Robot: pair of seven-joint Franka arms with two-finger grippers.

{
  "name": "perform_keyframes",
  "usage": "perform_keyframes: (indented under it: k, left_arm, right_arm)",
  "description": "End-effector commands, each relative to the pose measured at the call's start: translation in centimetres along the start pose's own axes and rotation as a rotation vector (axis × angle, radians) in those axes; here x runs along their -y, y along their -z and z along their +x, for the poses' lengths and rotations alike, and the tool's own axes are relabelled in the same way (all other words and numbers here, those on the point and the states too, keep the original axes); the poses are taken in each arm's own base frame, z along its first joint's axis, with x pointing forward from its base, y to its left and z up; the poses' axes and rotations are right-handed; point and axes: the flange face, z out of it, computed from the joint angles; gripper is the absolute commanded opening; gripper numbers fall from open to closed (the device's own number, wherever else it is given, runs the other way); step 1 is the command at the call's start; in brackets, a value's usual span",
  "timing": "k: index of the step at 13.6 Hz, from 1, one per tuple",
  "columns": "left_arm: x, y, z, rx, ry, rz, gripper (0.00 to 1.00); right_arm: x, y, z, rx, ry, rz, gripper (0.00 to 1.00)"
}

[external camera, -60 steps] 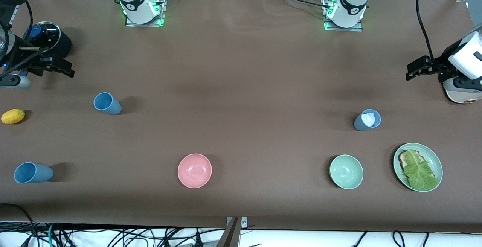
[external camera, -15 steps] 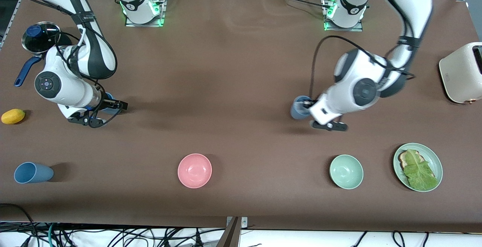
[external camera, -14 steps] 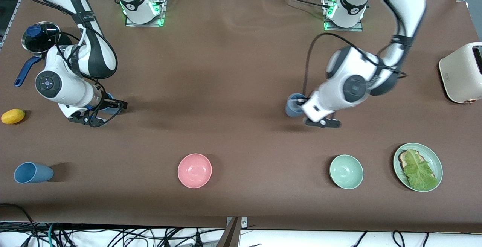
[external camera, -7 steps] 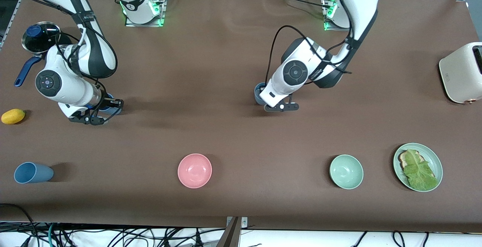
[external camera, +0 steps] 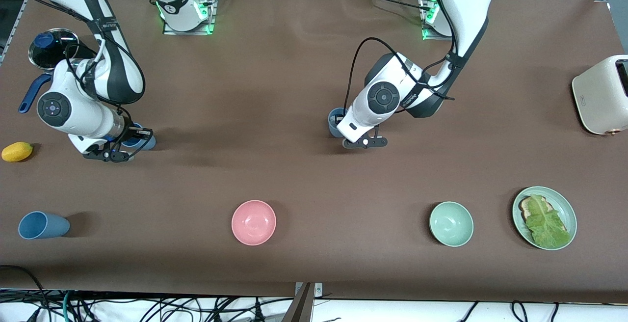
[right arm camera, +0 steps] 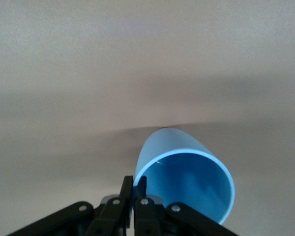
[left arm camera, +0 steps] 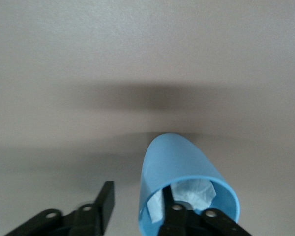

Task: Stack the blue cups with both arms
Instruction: 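Carry the tissue-filled cup to mid-table with the left gripper and release, then withdraw the left gripper while the right gripper carries its cup over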

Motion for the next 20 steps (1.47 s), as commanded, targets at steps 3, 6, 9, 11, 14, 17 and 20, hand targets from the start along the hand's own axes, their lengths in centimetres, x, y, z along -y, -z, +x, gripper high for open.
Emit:
perform_keyframes:
  k: [3, 6, 9, 11, 14, 17, 20]
  left_arm:
    - [7.8, 12.5, 3.1, 0.027, -0.013, 0.031, 1.0]
    - [15.9, 20.4, 6.6, 0.036, -0.014, 0.009, 1.0]
    - [23.4, 26.2, 7.4, -0.001, -0.073, -0.017, 1.0]
    - [27.4, 29.5, 6.6, -0.04, -0.119, 0.027, 1.0]
    - [29.8, 34.2, 3.4, -0.158, -0.142, 0.107, 1.0]
    - [30.6, 35.1, 1.4, -0.226, -0.112, 0.127, 1.0]
    - [31.6, 33.4, -0.9, -0.258, -0.129, 0.087, 1.0]
  right_arm:
    - [1.1, 2.6, -0.5, -0.019, 0.018, 0.005, 0.0]
    - [4.4, 5.8, -0.6, -0.018, 0.01, 0.011, 0.0]
    - [13.1, 9.4, -1.6, -0.021, -0.043, 0.025, 0.0]
    - [19.8, 11.1, -3.2, -0.052, -0.079, 0.039, 0.0]
    - [30.8, 13.7, -6.4, -0.103, -0.099, 0.065, 0.0]
    - [38.9, 15.1, -8.8, -0.126, -0.155, 0.083, 0.0]
    - [45.2, 15.1, -10.8, -0.148, -0.194, 0.107, 0.0]
